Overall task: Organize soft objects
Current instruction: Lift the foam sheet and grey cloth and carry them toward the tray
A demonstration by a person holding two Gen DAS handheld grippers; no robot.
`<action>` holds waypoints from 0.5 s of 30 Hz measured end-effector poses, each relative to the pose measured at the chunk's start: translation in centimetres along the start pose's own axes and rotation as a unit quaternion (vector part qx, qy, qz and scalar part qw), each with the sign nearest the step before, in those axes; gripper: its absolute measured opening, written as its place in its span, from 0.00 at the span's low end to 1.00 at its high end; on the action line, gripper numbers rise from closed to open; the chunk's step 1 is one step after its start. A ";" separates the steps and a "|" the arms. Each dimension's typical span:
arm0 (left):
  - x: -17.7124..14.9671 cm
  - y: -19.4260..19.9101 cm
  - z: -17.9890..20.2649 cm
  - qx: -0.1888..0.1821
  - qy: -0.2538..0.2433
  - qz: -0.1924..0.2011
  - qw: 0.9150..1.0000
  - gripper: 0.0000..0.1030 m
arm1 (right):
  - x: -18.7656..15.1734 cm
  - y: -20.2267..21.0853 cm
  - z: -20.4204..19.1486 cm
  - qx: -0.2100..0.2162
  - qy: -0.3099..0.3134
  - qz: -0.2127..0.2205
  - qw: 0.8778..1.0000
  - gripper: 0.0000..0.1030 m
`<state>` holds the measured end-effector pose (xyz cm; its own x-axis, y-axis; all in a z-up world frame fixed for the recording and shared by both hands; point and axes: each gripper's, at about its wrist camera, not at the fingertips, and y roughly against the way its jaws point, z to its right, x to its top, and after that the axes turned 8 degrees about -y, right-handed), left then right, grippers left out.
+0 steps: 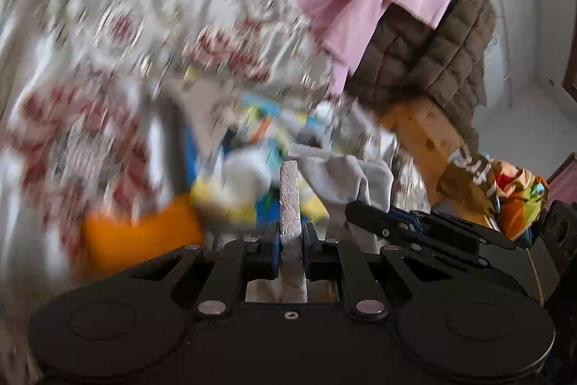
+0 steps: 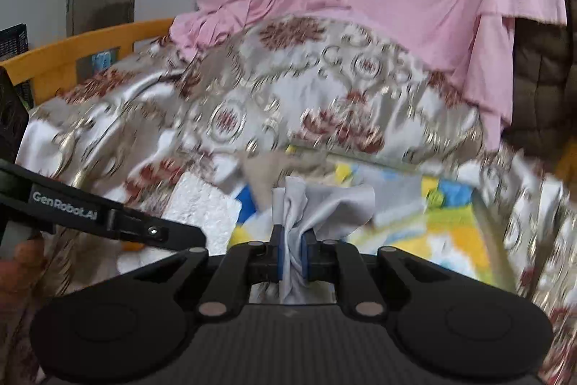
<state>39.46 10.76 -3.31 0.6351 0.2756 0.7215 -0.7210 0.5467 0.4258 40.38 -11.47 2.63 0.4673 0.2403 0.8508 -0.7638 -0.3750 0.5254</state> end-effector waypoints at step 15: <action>6.8 -9.4 -1.0 0.069 -0.066 0.034 0.995 0.13 | 6.9 -6.8 3.6 -0.051 -0.019 0.002 0.999 0.10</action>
<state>50.88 8.27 -2.91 0.5487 0.1959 0.8128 -0.7975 0.4144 0.4385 50.37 -10.45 4.94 0.4792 0.2033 0.8538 -0.8063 -0.2825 0.5198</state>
